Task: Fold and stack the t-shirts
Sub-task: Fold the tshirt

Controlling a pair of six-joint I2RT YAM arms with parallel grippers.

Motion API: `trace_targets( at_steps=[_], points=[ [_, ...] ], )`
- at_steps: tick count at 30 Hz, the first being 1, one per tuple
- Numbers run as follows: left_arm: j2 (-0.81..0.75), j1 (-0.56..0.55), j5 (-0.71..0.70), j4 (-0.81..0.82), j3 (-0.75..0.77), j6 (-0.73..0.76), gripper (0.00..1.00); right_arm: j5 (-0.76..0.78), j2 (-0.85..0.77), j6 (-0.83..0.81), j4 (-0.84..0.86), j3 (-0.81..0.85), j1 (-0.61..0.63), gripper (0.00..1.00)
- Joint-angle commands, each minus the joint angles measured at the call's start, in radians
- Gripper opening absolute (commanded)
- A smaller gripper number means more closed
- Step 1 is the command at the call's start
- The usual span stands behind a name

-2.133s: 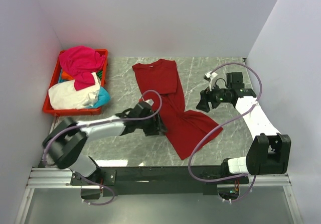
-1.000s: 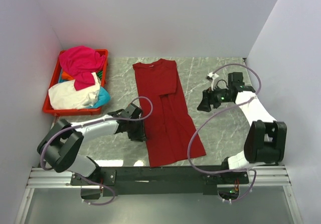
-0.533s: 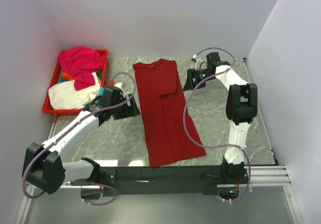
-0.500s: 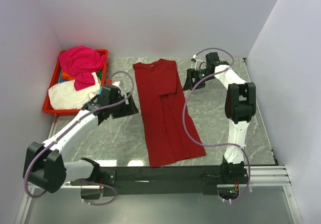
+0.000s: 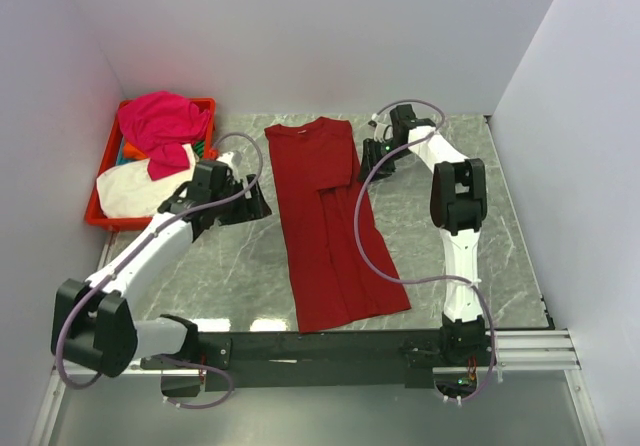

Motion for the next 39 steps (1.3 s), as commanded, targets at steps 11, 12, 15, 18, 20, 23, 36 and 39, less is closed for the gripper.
trace_targets(
  at_steps=[11, 12, 15, 18, 20, 23, 36, 39],
  points=[
    [-0.200, 0.092, 0.005, -0.041, 0.049, 0.111, 0.83, 0.123, 0.070, 0.075, -0.032, 0.119, 0.010, 0.10],
    [-0.204, 0.092, 0.011, -0.044, 0.051, 0.114, 0.83, 0.133, 0.066, 0.077, -0.029, 0.121, 0.010, 0.09],
    [-0.214, 0.091, 0.025, -0.057, 0.060, 0.127, 0.83, 0.166, 0.068, 0.081, -0.027, 0.142, 0.008, 0.04],
    [-0.224, 0.094, 0.066, -0.045, 0.052, 0.142, 0.83, 0.188, 0.074, 0.086, -0.027, 0.158, 0.004, 0.01],
    [-0.240, 0.092, 0.169, 0.001, 0.029, 0.165, 0.84, 0.191, 0.076, 0.086, -0.024, 0.164, 0.001, 0.01],
    [-0.247, 0.094, 0.303, 0.043, 0.021, 0.197, 0.84, 0.183, 0.080, 0.075, -0.033, 0.162, -0.001, 0.02],
    [-0.212, -0.359, 0.197, 0.121, -0.006, 0.554, 0.95, 0.046, -0.364, -0.311, -0.041, -0.161, -0.010, 0.51],
    [-0.255, -0.425, 0.143, 0.219, -0.136, 0.633, 1.00, -0.076, -0.568, -0.580, -0.073, -0.345, -0.010, 0.56]
  ],
)
